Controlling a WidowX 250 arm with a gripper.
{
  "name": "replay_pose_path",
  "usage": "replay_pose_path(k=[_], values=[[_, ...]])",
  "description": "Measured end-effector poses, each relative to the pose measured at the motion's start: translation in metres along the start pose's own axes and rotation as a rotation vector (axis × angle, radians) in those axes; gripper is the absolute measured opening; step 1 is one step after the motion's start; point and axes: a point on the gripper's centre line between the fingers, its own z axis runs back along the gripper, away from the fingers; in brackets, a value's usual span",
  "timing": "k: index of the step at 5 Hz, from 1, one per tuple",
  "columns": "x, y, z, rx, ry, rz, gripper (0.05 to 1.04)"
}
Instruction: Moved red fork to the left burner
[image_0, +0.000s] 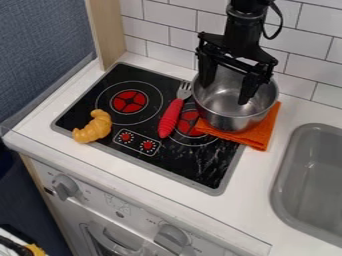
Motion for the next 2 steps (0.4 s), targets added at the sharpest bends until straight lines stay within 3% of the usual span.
replay_pose_path(k=[1,2], values=[[0.002,0.007,0.016,-0.01,-0.052,0.016,1.001],[-0.014,0.029,0.038,0.03,-0.1,0.04,1.001]])
